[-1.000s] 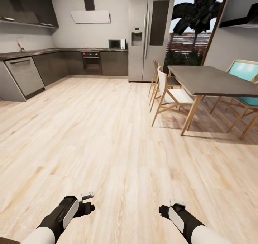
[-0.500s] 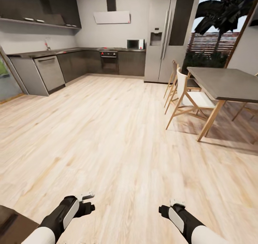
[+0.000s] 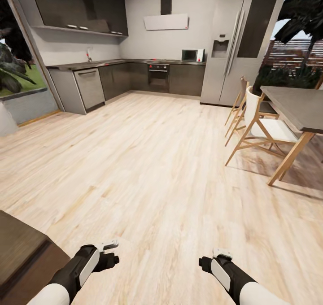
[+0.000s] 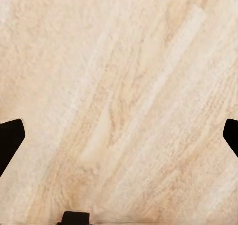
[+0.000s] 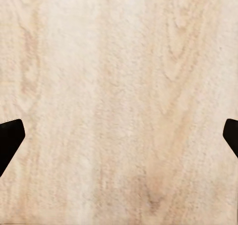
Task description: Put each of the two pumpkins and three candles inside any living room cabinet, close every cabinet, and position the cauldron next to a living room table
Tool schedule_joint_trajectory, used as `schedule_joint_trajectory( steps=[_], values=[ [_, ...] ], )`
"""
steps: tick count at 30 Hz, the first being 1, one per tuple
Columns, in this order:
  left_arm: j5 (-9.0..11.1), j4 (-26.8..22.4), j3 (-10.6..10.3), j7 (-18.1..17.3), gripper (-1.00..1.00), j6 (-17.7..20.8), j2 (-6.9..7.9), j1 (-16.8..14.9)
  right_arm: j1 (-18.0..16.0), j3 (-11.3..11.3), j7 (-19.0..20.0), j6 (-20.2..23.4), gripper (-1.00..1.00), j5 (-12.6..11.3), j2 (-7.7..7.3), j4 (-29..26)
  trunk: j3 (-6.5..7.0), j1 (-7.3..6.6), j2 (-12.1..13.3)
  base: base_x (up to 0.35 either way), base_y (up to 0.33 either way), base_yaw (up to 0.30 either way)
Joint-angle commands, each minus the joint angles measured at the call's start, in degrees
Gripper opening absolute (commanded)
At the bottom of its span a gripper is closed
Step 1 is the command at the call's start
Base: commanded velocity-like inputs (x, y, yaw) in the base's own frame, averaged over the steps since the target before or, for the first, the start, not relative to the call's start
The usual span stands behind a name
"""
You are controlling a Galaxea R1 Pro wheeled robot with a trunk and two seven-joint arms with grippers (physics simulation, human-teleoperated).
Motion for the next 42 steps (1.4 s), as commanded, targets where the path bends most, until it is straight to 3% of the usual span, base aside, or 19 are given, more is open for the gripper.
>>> schedule_joint_trajectory(
  steps=[1,10,42],
  values=[
    [0.00,0.00,-0.01,0.00,1.00,0.00,-0.01,0.00,0.00,0.01,0.00,0.00,1.00,0.01,0.00,0.00,0.00,0.00,0.00,-0.114,-0.167,0.284],
    [0.00,0.00,-0.02,0.00,1.00,0.01,0.06,0.00,0.00,0.00,0.00,0.02,1.00,0.03,0.00,0.00,0.00,0.00,0.00,-0.088,-0.159,0.284],
    [0.00,0.00,-0.03,0.09,1.00,-0.08,-0.14,0.00,0.00,0.10,0.02,-0.18,1.00,0.19,0.00,0.83,-0.74,0.00,0.00,-0.044,-0.003,0.279]
  ],
)
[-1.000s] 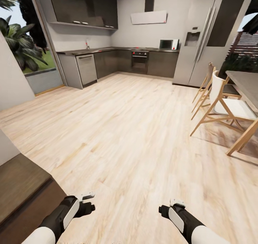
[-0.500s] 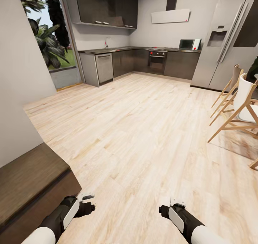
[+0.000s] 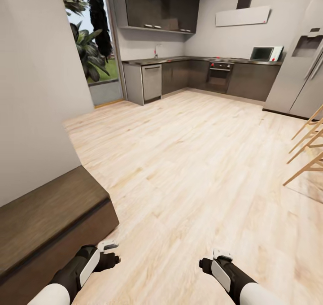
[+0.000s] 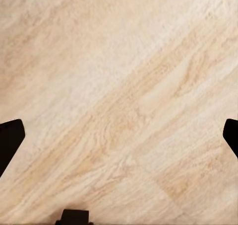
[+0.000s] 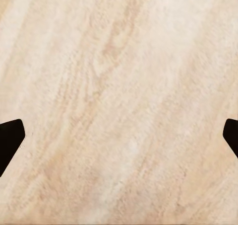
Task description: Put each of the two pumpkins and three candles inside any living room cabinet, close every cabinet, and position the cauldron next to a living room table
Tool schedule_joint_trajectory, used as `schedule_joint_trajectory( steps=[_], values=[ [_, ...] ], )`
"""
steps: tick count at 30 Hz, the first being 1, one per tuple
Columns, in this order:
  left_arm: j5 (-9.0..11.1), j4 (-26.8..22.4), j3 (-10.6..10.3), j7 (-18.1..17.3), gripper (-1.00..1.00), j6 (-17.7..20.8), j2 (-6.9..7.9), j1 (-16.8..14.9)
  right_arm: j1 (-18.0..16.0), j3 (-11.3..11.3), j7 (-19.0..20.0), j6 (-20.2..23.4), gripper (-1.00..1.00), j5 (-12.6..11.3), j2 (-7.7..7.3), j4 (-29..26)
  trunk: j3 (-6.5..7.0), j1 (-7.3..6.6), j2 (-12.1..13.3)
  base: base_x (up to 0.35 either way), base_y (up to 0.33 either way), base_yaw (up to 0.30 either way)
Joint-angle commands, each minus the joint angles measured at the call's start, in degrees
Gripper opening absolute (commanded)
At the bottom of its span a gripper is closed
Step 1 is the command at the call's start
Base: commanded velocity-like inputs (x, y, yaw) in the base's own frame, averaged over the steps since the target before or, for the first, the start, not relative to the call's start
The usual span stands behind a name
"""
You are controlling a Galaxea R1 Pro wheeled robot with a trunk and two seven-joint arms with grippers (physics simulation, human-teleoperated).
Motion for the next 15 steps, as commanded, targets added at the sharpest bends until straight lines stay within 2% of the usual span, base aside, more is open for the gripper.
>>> schedule_joint_trajectory(
  steps=[1,15],
  values=[
    [-0.01,0.00,0.00,0.00,1.00,0.00,-0.01,0.00,0.00,0.00,-0.01,0.00,1.00,0.00,0.00,-0.01,-0.05,0.00,0.00,-0.001,0.000,0.268],
    [-0.05,0.00,-0.03,0.07,1.00,0.00,-0.14,0.00,0.00,0.00,0.04,0.00,1.00,0.09,0.00,0.05,-0.66,0.00,0.00,-0.013,-0.002,0.268]
  ],
)
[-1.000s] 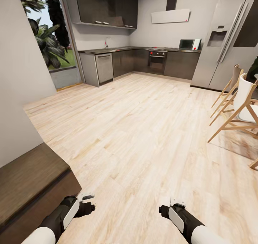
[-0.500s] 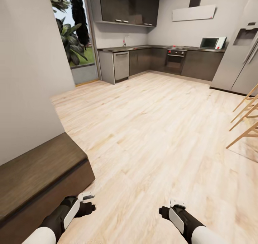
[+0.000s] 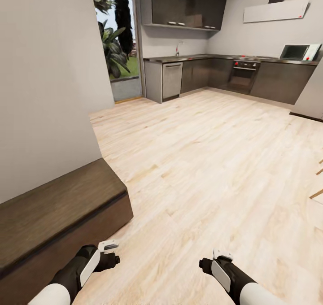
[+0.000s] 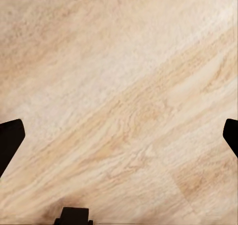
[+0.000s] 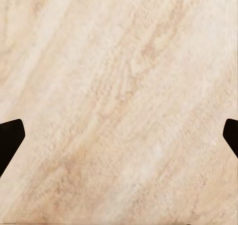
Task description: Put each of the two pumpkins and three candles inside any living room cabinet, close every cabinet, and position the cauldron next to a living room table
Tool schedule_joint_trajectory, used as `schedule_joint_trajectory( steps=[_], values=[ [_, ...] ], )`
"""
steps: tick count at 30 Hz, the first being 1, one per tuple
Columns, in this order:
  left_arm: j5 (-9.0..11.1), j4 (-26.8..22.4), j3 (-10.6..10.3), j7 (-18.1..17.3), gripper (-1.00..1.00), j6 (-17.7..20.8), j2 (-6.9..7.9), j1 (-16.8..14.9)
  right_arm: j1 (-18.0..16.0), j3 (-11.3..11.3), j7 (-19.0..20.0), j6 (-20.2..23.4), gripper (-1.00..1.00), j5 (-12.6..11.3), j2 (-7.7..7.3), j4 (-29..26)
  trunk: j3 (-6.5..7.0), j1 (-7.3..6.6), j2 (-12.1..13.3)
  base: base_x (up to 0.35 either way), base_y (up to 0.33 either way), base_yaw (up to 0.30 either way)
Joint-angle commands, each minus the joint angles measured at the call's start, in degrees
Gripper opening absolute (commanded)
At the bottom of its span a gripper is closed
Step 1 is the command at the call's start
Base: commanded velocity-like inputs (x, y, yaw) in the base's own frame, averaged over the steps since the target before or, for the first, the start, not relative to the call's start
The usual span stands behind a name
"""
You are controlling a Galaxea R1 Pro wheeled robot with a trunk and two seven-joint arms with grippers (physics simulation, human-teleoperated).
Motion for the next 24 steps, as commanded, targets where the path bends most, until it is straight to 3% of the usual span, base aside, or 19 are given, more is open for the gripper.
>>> schedule_joint_trajectory(
  steps=[1,15,24],
  values=[
    [-0.01,0.00,-0.02,0.01,1.00,0.00,-0.03,0.00,0.00,0.00,-0.02,0.00,1.00,0.00,0.00,0.00,-0.05,0.00,0.00,-0.143,-0.055,0.268],
    [-0.05,0.00,0.02,0.02,1.00,0.00,-0.07,0.00,0.00,0.00,-0.05,0.00,1.00,0.26,0.00,0.00,-0.66,0.00,0.00,-0.248,-0.133,0.268],
    [0.01,0.00,0.03,-0.02,1.00,-0.52,-0.05,0.00,0.00,0.01,-0.05,0.00,1.00,0.35,0.00,0.00,-1.05,0.00,0.00,0.035,-0.213,0.268]
  ],
)
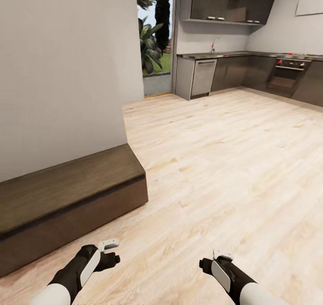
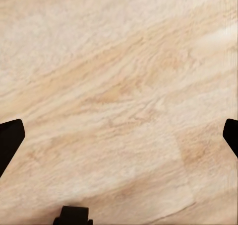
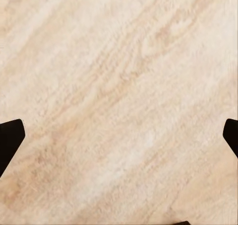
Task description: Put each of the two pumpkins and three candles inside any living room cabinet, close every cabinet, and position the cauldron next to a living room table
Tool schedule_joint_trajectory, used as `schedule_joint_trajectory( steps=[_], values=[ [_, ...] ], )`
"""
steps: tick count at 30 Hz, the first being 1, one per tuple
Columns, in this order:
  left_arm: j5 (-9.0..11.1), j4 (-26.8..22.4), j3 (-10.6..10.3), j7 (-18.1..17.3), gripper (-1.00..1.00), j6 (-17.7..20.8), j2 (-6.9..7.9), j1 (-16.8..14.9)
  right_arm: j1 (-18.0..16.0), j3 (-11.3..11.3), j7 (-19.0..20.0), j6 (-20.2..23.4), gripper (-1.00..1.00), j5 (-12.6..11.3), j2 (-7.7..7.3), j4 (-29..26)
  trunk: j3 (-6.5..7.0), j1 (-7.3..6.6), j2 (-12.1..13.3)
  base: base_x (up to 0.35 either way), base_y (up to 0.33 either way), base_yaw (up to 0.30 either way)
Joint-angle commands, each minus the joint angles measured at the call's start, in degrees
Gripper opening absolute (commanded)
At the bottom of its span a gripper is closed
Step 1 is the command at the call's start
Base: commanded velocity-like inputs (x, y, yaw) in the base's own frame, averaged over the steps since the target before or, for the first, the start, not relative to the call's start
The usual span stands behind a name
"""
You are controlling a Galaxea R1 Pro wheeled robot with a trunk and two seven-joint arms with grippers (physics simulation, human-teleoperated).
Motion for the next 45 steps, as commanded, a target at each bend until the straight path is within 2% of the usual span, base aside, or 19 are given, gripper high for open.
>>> schedule_joint_trajectory(
  steps=[1,33,39,45],
  values=[
    [0.00,0.00,0.00,0.01,1.00,-0.04,0.01,0.00,0.00,0.00,0.00,0.00,1.00,0.00,0.00,0.00,-0.05,0.00,0.00,0.018,-0.043,0.268],
    [-0.07,0.00,0.00,0.04,1.00,-0.17,-0.05,0.00,0.00,0.08,0.00,-0.05,1.00,0.09,0.00,0.30,-1.45,0.00,0.00,0.001,-0.002,0.268],
    [-0.03,0.00,0.00,0.04,1.00,-0.16,-0.05,0.00,0.01,0.08,0.00,-3.44,1.00,0.06,0.04,1.55,-1.74,0.00,0.00,0.000,-0.004,0.258],
    [-0.01,0.00,0.00,0.04,1.00,-0.14,-0.05,0.00,0.00,0.10,0.00,-3.86,1.00,0.05,0.03,2.23,-2.08,0.00,0.00,0.058,-0.079,0.240]
  ],
)
